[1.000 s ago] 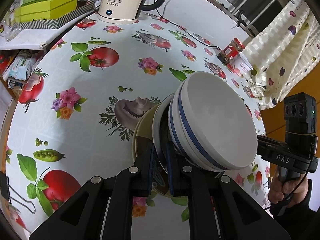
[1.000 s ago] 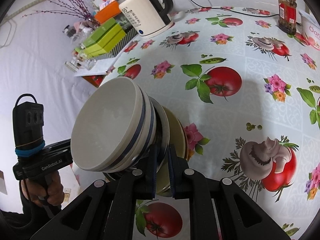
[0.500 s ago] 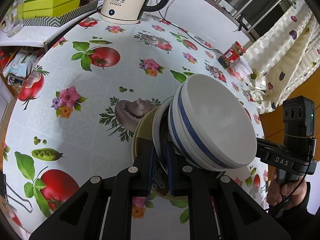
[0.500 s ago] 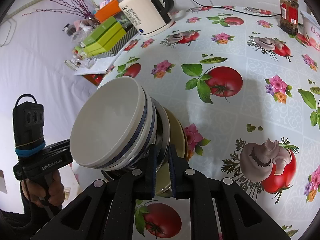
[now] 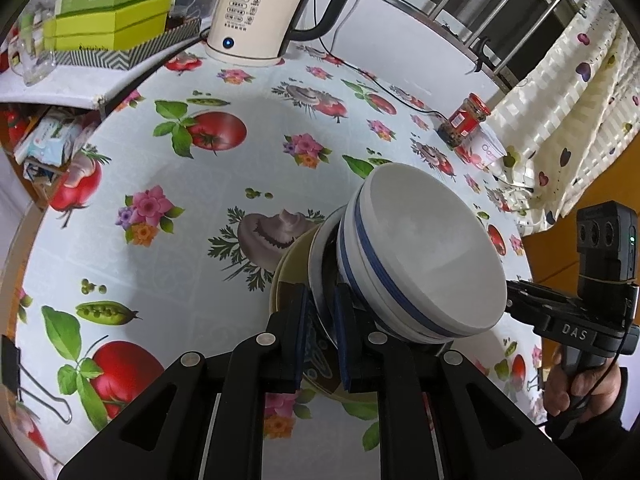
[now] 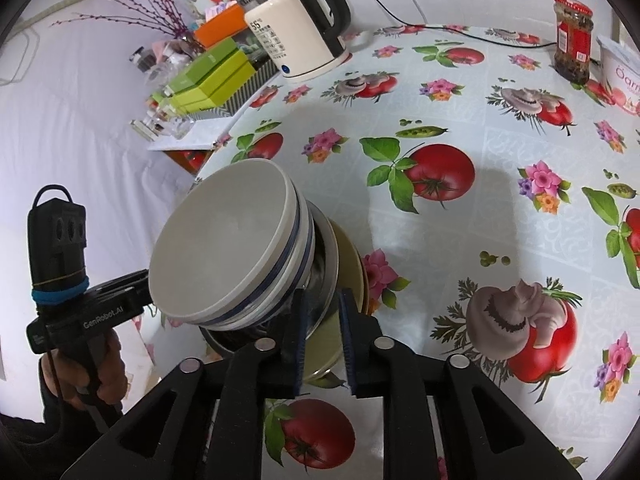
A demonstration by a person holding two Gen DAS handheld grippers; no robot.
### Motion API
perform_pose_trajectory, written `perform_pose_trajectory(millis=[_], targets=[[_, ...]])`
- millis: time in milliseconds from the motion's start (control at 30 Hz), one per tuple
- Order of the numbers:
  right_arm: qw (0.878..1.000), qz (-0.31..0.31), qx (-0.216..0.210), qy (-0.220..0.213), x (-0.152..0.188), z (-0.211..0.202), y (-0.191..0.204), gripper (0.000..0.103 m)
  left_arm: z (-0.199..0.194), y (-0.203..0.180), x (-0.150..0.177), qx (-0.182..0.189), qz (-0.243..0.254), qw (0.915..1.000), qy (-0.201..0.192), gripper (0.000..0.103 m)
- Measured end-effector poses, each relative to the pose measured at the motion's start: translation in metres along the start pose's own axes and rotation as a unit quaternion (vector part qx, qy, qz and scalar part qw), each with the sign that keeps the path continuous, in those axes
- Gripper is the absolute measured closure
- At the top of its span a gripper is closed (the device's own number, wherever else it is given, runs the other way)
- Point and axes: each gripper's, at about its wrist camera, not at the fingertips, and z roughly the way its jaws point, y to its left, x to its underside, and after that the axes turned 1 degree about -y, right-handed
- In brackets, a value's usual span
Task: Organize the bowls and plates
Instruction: 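Lower the bowl stack onto the beige plates and open both grippers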
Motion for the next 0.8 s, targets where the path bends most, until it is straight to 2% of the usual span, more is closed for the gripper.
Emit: perform_pose_trajectory(millis=[133,500,700,800], targets=[[1.0,-0.012,0.004,-0.009,0.007,-0.008,0.004,0.076,-0.007,-0.004,0.002,-0.01,0.007,0.9999,-0.012,0.09],[0.998,-0.055,0.021,-0.029,0.022,-0.022,0.022,0.048,-0.019,-0.014,0.014,-0.039,0.024,0.9985,-0.029,0.089],[0.996,-0.075,0.04,-0.038,0.03,-0.024,0.029,0.039,-0.024,-0.022,0.021,-0.052,0.042,0.997,-0.037,0.089],[0.994,-0.085,0.045,-0.043,0.033,-0.026,0.033,0.037,-0.025,-0.026,0.025,-0.06,0.05,0.9961,-0.042,0.089]])
